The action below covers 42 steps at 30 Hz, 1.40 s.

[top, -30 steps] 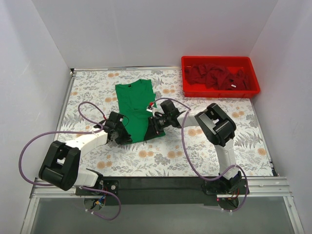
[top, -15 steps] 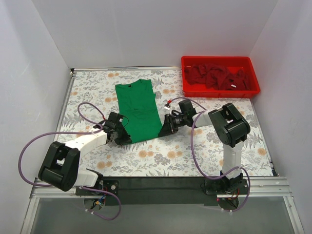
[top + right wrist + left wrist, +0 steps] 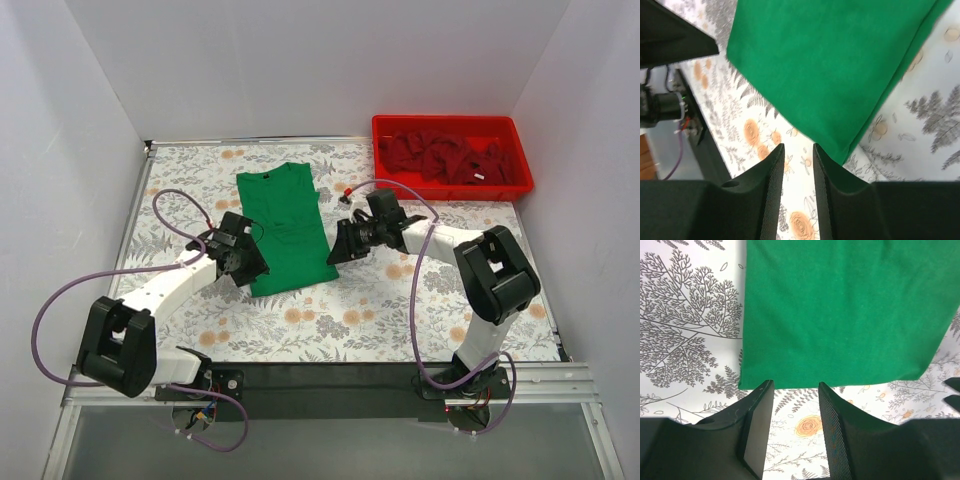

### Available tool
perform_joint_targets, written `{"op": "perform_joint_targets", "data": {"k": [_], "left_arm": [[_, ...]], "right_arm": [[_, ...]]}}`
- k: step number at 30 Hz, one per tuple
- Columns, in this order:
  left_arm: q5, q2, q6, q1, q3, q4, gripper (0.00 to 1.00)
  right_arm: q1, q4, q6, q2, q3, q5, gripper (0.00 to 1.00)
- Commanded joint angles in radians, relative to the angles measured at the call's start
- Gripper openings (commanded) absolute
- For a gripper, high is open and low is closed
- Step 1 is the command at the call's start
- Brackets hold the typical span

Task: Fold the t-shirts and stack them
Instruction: Fold the tshirt

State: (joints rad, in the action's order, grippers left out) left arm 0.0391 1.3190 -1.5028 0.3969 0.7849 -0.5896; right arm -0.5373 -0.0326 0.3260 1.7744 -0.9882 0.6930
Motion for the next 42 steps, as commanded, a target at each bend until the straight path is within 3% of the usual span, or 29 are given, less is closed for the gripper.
{"op": "perform_joint_targets", "data": {"k": [1,8,16,22,34,42], "left_arm": [[0.041,0.019,0.041,0.017,0.051,-0.041,0.40],[0.093,0.152,0.096,0.049,0.125,-0.039,0.40],[0.058,0.223,0.050,0.117,0.068,-0.053,0.40],[-0.021,0.206,-0.019,0.180,-0.019,-0.105,0.41],[-0.244,0.030,-0.148,0.374,-0.099,-0.243,0.46],[-0.062,-0.084,-0.255,0.373,0.028,-0.315,0.55]], "right_arm": [[-0.047,0.178,-0.088,-0.001,-0.143,-0.142,0.32],[-0.130,0.325,-0.139,0.126,-0.312,-0.323,0.36],[-0.190,0.396,-0.153,0.191,-0.245,-0.466,0.39],[-0.233,0.444,-0.127,0.109,-0.068,-0.512,0.39],[-0.290,0.543,-0.058,-0.179,0.198,-0.405,0.40],[-0.199,0.594,-0.126,-0.305,0.039,-0.441,0.40]]}}
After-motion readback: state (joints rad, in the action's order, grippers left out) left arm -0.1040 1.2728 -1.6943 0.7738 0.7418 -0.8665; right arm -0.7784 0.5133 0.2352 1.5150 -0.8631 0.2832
